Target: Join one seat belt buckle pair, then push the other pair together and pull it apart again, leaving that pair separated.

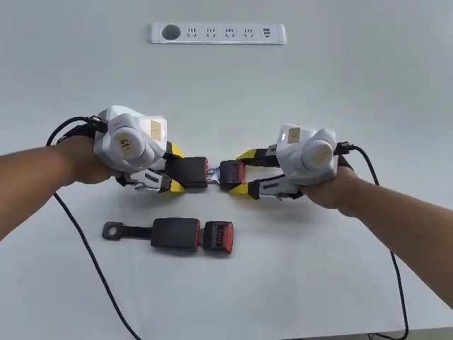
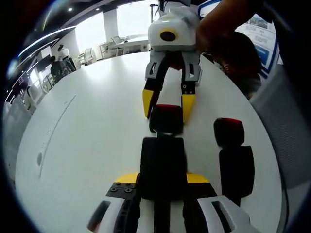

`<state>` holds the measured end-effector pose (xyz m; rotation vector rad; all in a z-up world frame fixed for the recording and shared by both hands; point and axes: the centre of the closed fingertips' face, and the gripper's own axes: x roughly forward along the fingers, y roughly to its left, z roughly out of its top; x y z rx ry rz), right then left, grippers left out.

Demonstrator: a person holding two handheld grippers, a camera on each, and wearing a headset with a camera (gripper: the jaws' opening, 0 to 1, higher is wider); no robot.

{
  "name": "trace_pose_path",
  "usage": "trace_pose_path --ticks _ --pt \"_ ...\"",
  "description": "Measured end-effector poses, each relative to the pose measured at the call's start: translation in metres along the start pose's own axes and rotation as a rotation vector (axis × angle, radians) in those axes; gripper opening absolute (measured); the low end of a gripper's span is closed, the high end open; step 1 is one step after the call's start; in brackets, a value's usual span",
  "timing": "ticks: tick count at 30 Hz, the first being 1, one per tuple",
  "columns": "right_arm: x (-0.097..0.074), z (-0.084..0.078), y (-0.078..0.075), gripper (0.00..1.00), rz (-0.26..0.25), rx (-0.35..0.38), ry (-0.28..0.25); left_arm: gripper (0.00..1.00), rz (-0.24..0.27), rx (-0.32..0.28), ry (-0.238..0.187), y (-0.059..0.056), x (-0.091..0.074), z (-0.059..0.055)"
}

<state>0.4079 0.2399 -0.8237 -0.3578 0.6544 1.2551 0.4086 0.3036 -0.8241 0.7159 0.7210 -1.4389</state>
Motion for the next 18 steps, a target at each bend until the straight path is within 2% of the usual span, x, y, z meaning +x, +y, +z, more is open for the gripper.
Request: trace_pose_path --ticks 4,6,18 --pt "0.006 0.003 0.001 0.34 0.008 0.017 0.006 0.34 -0.015 0.029 0.011 0.000 0.001 0.000" --pt "0.011 0.005 0.003 0.34 0.006 -0.002 0.017 0.34 -0.023 0.031 0.013 0.001 0.001 -0.001" --pt "0.013 0.004 0.002 0.33 -0.023 0.010 0.051 0.33 -0.041 0.054 0.023 0.001 0.001 -0.003"
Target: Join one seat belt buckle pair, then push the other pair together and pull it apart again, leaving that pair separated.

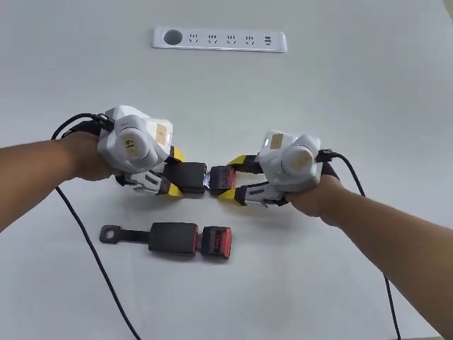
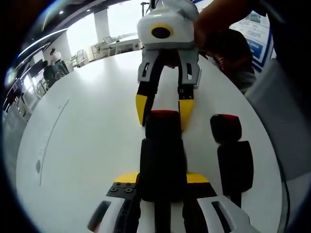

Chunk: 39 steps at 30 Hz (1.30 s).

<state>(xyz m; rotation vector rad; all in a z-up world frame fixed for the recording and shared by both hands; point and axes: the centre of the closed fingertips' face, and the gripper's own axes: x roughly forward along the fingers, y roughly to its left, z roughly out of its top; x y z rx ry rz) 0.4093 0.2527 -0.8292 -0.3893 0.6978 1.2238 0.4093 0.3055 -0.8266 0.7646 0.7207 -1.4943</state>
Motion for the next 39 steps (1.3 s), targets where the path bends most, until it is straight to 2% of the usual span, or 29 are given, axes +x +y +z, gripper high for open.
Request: trace_pose_path --ticks 7,24,39 --pt "-0.0006 -0.0001 0.0002 0.33 0.002 -0.017 0.024 0.33 -0.002 0.007 0.004 -0.0015 -0.0005 0.0004" --pt "-0.0006 -0.0004 0.0007 0.34 -0.004 -0.026 0.038 0.34 -0.005 0.008 0.005 -0.0032 -0.0013 0.0012" --pt "0.0007 -0.0008 0.0009 0.34 -0.033 -0.054 0.060 0.34 -0.006 0.010 0.009 -0.0030 -0.0013 0.0013"
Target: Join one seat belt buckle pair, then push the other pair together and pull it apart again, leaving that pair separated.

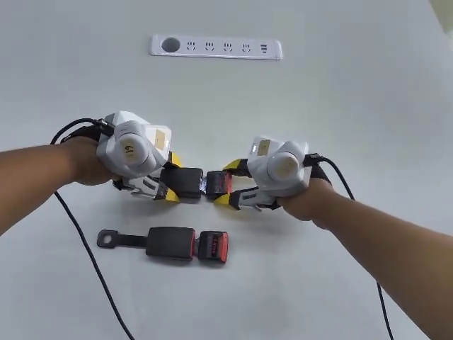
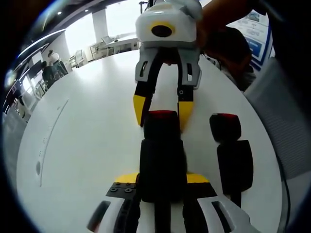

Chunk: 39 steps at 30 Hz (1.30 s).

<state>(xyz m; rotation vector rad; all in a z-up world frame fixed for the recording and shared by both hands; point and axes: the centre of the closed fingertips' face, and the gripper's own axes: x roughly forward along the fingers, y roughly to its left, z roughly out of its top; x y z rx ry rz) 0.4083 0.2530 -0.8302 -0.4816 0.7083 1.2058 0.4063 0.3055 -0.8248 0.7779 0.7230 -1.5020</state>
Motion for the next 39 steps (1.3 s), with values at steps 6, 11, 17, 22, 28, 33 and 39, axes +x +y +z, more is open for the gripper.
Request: trace_pose_path --ticks 6,11,17,22,28,33,39 --pt "0.000 0.000 -0.001 0.35 -0.011 0.007 0.008 0.34 -0.001 0.000 0.002 0.000 0.000 0.000" --pt "0.000 0.000 -0.001 0.35 -0.010 0.008 0.003 0.34 -0.003 0.003 0.007 0.000 -0.001 0.000" --pt "0.000 0.000 0.000 0.35 -0.011 0.008 0.000 0.34 -0.003 -0.002 -0.001 0.000 -0.002 0.000" --pt "-0.001 0.000 0.000 0.35 -0.011 0.009 -0.001 0.34 0.000 -0.016 -0.011 -0.001 -0.002 0.001" --pt "-0.007 -0.007 -0.002 0.35 -0.017 0.010 0.002 0.34 0.013 -0.039 -0.027 -0.001 -0.003 0.000" --pt "-0.012 -0.013 -0.004 0.35 -0.008 -0.005 -0.017 0.34 0.012 -0.042 -0.028 0.000 -0.003 0.000" --pt "-0.017 -0.019 -0.004 0.35 -0.012 -0.006 -0.023 0.34 0.013 -0.043 -0.017 0.000 -0.003 0.000"
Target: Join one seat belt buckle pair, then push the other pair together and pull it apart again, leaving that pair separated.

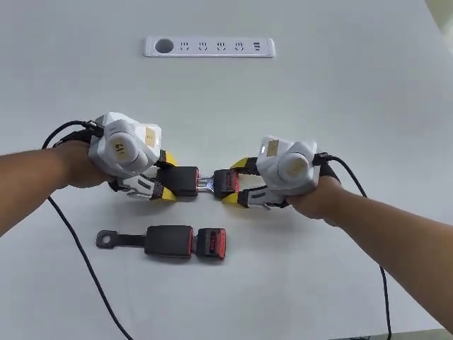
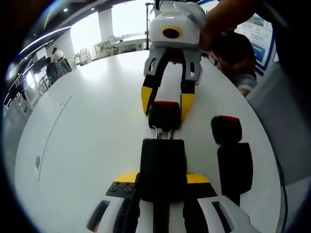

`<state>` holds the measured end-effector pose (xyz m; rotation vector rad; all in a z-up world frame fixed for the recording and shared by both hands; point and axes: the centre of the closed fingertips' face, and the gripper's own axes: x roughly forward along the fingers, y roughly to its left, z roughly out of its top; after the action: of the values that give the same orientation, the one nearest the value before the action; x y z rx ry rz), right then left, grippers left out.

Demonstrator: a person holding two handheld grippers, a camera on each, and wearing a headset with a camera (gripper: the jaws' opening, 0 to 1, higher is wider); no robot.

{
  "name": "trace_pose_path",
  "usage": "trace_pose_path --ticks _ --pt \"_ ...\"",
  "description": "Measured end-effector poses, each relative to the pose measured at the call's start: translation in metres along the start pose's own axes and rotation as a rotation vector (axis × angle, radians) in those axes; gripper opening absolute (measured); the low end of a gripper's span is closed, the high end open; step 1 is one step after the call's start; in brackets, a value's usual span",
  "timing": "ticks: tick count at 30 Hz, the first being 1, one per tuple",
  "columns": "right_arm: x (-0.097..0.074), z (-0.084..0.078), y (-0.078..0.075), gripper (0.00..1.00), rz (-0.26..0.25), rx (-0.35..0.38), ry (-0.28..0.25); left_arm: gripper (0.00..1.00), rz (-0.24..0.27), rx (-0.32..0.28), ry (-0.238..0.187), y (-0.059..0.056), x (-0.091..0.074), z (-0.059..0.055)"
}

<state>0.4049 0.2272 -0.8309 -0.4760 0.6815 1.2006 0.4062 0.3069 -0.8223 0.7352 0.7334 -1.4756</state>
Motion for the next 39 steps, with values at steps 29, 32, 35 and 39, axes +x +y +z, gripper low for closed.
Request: trace_pose_path --ticks 29,32,35,39 --pt "-0.059 -0.053 -0.018 0.36 -0.042 0.054 0.024 0.35 -0.006 -0.002 0.010 -0.001 0.000 -0.001" --pt "-0.066 -0.058 -0.017 0.36 -0.043 0.060 0.037 0.35 -0.006 -0.003 0.012 0.000 0.000 -0.001" --pt "-0.072 -0.065 -0.020 0.36 -0.044 0.065 0.044 0.35 -0.007 -0.004 0.012 0.000 0.000 -0.001" --pt "-0.080 -0.072 -0.021 0.36 -0.052 0.076 0.053 0.35 -0.009 -0.004 0.012 0.000 0.000 -0.001"
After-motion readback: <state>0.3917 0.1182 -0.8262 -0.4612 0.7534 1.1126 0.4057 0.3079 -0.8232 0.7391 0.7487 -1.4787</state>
